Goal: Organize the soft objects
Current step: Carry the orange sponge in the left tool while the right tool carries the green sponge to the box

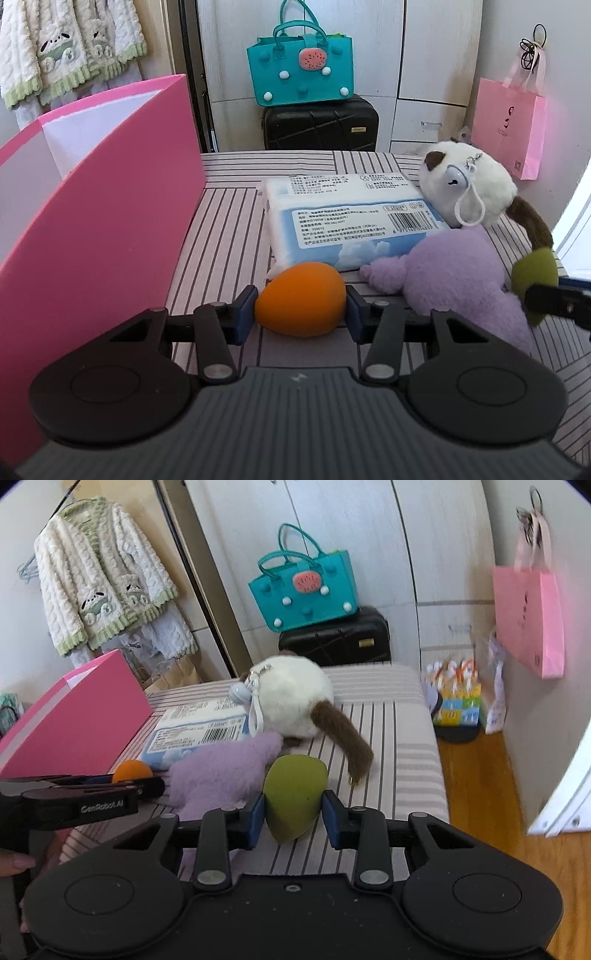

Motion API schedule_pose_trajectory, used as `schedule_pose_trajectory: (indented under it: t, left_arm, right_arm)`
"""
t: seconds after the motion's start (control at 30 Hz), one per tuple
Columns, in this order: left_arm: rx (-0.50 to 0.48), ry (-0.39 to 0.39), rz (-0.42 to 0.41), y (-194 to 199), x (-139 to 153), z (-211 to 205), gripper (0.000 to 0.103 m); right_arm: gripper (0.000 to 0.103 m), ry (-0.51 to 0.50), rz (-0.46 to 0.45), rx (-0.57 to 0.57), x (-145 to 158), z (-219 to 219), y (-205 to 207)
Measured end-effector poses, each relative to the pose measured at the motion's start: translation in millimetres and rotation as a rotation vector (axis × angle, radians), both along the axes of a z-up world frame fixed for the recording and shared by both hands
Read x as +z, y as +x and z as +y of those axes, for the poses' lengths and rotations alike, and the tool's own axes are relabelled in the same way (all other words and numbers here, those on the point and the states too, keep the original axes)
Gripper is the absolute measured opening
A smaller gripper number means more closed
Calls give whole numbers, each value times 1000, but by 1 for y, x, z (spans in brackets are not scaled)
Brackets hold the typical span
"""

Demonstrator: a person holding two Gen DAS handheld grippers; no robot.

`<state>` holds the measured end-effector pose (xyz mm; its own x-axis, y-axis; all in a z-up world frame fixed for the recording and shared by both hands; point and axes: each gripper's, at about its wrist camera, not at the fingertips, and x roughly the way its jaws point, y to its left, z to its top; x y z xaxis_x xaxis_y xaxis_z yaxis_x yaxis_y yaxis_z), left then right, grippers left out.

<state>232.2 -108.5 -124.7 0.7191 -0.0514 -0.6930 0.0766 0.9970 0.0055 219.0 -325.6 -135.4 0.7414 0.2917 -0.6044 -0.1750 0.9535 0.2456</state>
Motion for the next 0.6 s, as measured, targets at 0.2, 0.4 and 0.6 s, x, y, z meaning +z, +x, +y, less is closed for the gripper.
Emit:
schedule_pose_trajectory:
  t: [0.2,0.4,0.6]
  left_arm:
    - [-22,-35,33,-5,4,3,47]
    - [-40,-76,61,-17,8,5,47]
    - [-74,-85,69,-36,20,5,47]
  right_arm:
    - [38,11,40,2,-2,-2,-8]
    - [38,16,57,18,4,-2,-18]
    - [38,16,42,17,16,0,-34]
